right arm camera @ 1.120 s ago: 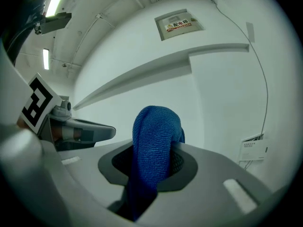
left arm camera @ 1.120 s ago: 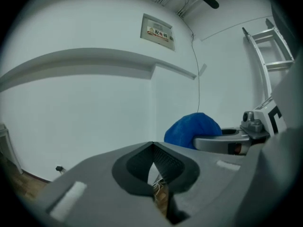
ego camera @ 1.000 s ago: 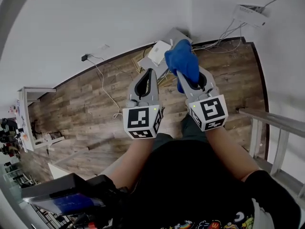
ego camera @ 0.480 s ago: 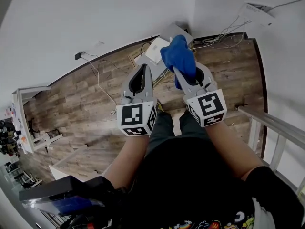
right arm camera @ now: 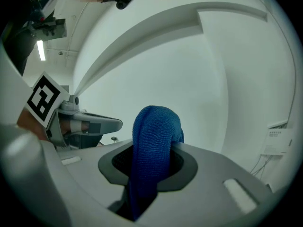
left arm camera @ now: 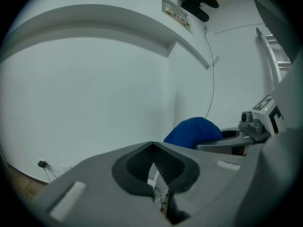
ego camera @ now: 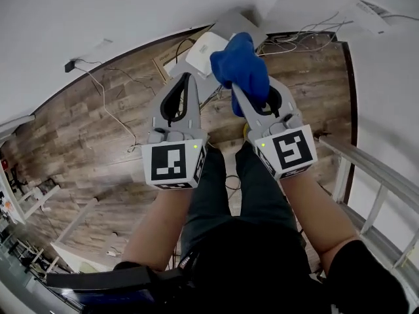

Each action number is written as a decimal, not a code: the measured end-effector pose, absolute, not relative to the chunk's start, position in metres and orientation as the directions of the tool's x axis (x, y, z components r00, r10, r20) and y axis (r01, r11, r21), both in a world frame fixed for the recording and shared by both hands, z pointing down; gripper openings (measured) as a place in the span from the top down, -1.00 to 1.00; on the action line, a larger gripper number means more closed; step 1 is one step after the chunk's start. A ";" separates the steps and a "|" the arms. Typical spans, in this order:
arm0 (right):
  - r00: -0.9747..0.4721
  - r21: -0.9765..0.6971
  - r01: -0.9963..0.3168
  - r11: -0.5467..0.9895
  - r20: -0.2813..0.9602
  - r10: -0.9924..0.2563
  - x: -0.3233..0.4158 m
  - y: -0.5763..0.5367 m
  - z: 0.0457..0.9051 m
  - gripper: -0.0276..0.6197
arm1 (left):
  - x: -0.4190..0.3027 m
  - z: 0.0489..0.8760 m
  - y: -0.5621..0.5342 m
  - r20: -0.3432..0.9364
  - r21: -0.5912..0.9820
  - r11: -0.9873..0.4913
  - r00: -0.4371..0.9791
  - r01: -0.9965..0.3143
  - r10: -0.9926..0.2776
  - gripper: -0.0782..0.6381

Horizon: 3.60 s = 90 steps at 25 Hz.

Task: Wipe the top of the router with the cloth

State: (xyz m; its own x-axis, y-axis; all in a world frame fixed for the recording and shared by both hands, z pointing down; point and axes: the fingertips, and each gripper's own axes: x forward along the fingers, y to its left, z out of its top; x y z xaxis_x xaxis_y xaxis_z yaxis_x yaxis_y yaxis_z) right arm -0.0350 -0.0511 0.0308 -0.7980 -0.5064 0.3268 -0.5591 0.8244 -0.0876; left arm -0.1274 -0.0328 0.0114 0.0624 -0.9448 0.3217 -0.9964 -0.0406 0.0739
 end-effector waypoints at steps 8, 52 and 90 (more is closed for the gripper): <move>-0.788 -0.077 -0.587 0.806 0.284 -0.547 -0.068 -0.077 0.155 0.54 | -0.162 0.127 -0.054 0.261 0.047 -0.006 0.018 -0.999 -0.965 0.78; -0.731 0.068 -0.572 0.818 0.411 -0.545 -0.094 -0.179 0.441 0.58 | -0.216 0.381 -0.117 0.073 0.013 -0.045 0.046 -0.999 -0.996 0.78; -0.770 0.177 -0.420 0.890 0.450 -0.453 -0.160 -0.153 0.432 0.58 | -0.240 0.387 -0.116 0.045 0.046 -0.031 0.033 -0.998 -0.998 0.78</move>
